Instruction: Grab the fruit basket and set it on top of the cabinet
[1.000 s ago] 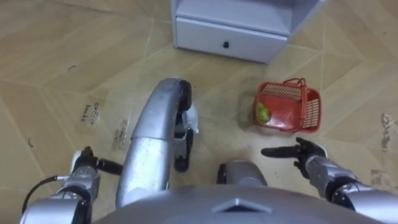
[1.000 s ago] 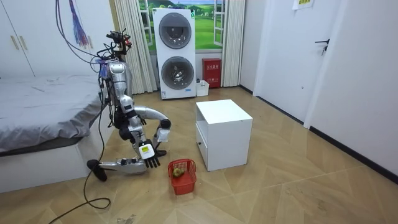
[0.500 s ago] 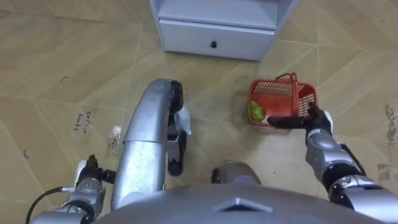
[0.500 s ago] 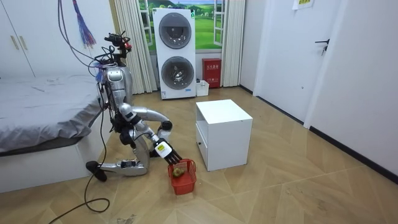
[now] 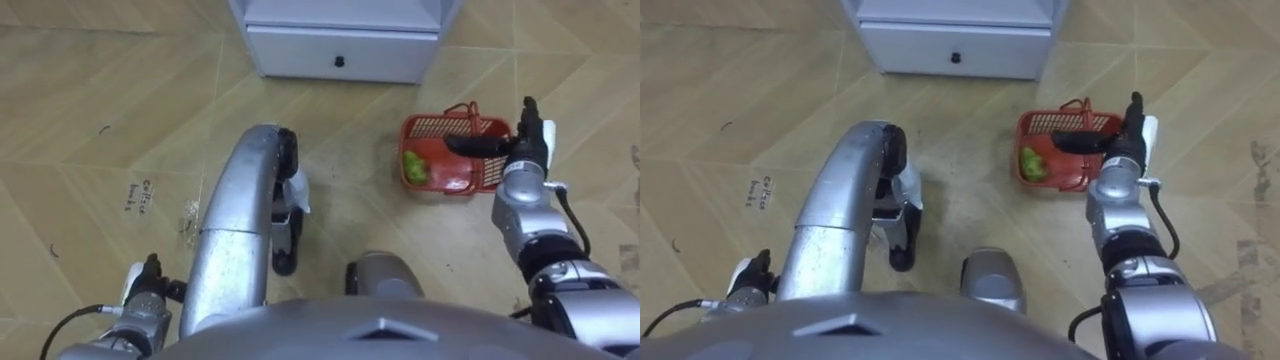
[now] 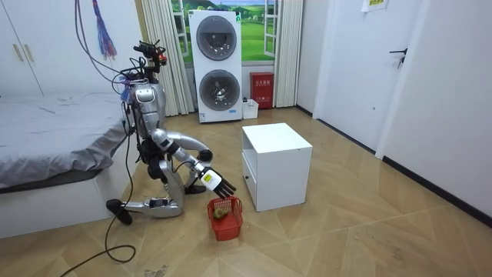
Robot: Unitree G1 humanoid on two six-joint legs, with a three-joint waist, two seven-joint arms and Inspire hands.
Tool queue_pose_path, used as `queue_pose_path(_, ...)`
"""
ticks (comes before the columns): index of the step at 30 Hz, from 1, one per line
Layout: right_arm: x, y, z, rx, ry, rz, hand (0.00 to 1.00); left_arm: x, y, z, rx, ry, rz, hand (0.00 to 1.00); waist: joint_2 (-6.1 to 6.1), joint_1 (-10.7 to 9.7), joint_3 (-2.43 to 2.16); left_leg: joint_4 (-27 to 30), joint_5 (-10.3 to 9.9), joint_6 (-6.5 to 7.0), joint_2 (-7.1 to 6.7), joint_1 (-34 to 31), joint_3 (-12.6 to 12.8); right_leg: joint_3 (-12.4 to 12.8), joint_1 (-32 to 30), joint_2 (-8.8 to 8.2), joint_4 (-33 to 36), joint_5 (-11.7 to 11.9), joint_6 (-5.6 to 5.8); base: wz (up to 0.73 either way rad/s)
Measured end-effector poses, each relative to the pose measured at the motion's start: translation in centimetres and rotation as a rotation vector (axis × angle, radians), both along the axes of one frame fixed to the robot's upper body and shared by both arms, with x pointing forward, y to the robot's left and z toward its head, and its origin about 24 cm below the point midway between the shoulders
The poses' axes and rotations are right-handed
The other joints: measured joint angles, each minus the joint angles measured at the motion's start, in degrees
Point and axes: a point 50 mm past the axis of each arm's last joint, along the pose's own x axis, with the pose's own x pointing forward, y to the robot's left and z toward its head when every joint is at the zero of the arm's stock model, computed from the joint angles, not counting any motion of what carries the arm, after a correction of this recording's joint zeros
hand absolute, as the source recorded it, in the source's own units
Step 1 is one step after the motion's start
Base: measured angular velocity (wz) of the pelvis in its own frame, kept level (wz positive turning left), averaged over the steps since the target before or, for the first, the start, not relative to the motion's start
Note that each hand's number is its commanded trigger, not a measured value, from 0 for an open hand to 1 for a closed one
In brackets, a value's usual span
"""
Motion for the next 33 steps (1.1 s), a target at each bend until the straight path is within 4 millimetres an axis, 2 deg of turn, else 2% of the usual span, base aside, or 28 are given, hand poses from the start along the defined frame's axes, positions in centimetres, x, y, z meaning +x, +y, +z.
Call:
queue_pose_path(3, 1.0, 0.0, 0.7, -0.011, -0.029, -0.003, 0.0, -0.1, -0.1, 0.0, -0.002, 0.007, -0.009, 0.0, 0.6, 0.45, 0.17, -0.44, 0.0, 0.01, -0.05, -0.27, 0.68, 0.47, -0.68, -0.76, 0.02, -0.02, 0.04, 0.0)
queue_pose_path(5, 1.1, -0.3, 0.9, -0.02, -0.039, -0.009, 0.0, 0.0, -0.2, 0.0, -0.009, -0.003, 0.002, 0.0, 0.98, 1.05, 0.08, -0.46, 0.01, 0.01, -0.04, -0.92, 0.79, 0.6, -1.36, -0.8, 0.09, -0.05, 0.1, 0.0)
queue_pose_path(7, 1.4, -0.5, 1.2, -0.023, -0.049, -0.013, 0.0, -0.1, -0.2, -0.1, -0.015, -0.005, 0.001, 0.0, 1.3, 1.43, 0.19, -0.48, 0.01, 0.0, 0.08, -1.67, 0.85, 0.76, -2.25, -0.79, 0.23, -0.12, 0.26, 0.0)
queue_pose_path(12, 1.8, -2.3, 1.8, -0.061, -0.039, -0.041, 0.0, -0.7, 0.1, -0.1, -0.032, 0.001, 0.044, 0.0, 1.54, 1.56, 0.36, -0.85, 0.24, 0.31, 0.04, -3.29, 1.59, 0.7, -4.0, -1.61, 0.28, -0.15, 0.32, 0.05)
queue_pose_path(14, 1.6, -3.2, 1.9, -0.055, -0.033, -0.071, 0.0, -0.7, 0.2, 0.0, -0.037, 0.0, 0.055, 0.0, 1.84, 1.88, 0.54, -0.85, 0.29, 0.4, 0.03, -3.6, 1.68, 0.66, -4.33, -1.68, 0.35, -0.16, 0.33, 0.02)
queue_pose_path(20, 0.3, -6.0, 1.7, -0.065, 0.028, -0.129, 0.0, -0.7, 0.6, 0.0, -0.039, 0.021, 0.003, 0.0, 2.59, 4.34, 0.68, -0.85, 0.68, 0.7, 0.25, -4.99, 1.87, 0.76, -5.97, -1.69, 0.9, -0.28, 0.56, 0.01)
queue_pose_path(21, 0.3, -6.5, 1.9, -0.062, 0.03, -0.143, 0.0, -0.8, 0.4, 0.0, -0.048, 0.028, -0.006, 0.0, 3.0, 4.49, 0.98, -0.85, 0.85, 0.85, 0.26, -5.22, 1.91, 0.68, -6.06, -1.69, 1.0, -0.31, 0.63, 0.05)
queue_pose_path(26, 0.6, -7.2, 2.2, -0.022, 0.023, -0.178, 0.0, -1.3, 0.4, -0.1, -0.061, 0.06, -0.017, 0.0, 3.65, 5.18, 1.14, -0.85, 1.17, 1.27, 1.0, -6.59, 2.49, 0.85, -7.96, -1.78, 1.63, -0.44, 0.83, 0.0)
queue_pose_path(33, -1.1, -8.2, 1.2, 0.015, 0.099, -0.207, 0.0, -1.4, 0.4, -0.1, -0.089, 0.061, 0.013, 0.0, 3.85, 6.4, 1.12, -1.12, 1.37, 1.67, 0.97, -6.76, 3.3, 0.81, -8.62, -2.68, 1.67, -0.47, 0.86, 0.0)
